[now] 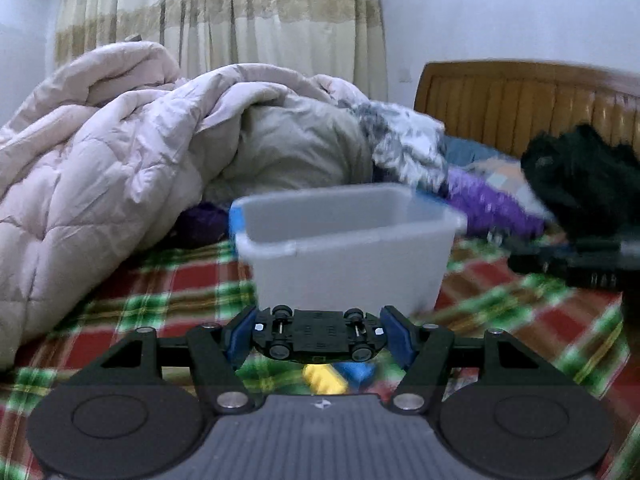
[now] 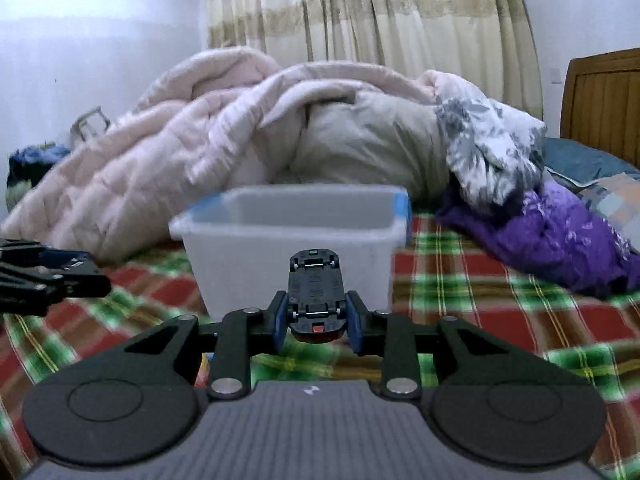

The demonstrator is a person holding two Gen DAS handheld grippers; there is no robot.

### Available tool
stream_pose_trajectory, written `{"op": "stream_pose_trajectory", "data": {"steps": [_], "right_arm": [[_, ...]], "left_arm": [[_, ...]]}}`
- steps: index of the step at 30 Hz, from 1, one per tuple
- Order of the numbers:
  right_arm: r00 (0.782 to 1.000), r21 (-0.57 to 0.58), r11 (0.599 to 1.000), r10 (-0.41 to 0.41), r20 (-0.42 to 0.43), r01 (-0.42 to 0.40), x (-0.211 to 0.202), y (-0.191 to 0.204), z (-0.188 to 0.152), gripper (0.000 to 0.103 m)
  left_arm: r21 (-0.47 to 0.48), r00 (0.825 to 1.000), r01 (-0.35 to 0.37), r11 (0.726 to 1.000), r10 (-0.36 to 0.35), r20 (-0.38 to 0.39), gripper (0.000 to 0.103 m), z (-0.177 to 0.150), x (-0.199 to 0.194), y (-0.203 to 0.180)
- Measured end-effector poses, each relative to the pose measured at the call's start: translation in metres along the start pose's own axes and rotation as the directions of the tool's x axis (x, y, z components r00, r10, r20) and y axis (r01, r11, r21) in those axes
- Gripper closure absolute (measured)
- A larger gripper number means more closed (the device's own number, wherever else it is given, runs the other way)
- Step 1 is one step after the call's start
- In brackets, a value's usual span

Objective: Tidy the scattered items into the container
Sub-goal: 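Carry both cars over the white bin and release them inside, then lower both grippers back toward the scattered toys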

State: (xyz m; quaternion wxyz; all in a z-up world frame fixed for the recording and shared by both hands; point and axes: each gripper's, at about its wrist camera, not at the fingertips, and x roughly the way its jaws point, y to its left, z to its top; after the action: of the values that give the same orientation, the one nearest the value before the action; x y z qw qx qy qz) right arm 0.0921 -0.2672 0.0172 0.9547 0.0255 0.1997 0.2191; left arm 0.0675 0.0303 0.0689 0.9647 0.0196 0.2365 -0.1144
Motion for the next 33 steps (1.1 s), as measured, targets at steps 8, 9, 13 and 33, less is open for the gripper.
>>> {"op": "stream_pose_trajectory", "data": {"steps": [8, 9, 13, 33], "right_arm": [[0.999, -0.008, 1.000, -0.014, -0.052, 0.014, 0.051, 0.001, 0.075, 0.070], [0.997, -0.010, 1.000, -0.015, -0.069, 0.014, 0.059, 0.000, 0.080, 0.070], [0.990, -0.050, 0.998, -0.041, -0.131, 0.035, 0.092, -0.002, 0.094, 0.070], [0.995, -0.042, 0.999, -0.010, -0.101, 0.005, 0.053, -0.010, 0.035, 0.010]], "left_arm": [[-0.051, 0.999, 0.012, 0.999, -0.015, -0.044, 0.034, 0.081, 0.047, 0.006], [-0.064, 0.998, 0.011, 0.998, -0.015, -0.061, 0.034, 0.088, 0.057, 0.008], [-0.083, 0.993, -0.015, 0.996, 0.006, -0.118, 0.034, 0.104, 0.091, 0.015], [-0.006, 0.993, -0.001, 1.000, 0.001, -0.115, 0.028, 0.048, 0.084, 0.022]]}}
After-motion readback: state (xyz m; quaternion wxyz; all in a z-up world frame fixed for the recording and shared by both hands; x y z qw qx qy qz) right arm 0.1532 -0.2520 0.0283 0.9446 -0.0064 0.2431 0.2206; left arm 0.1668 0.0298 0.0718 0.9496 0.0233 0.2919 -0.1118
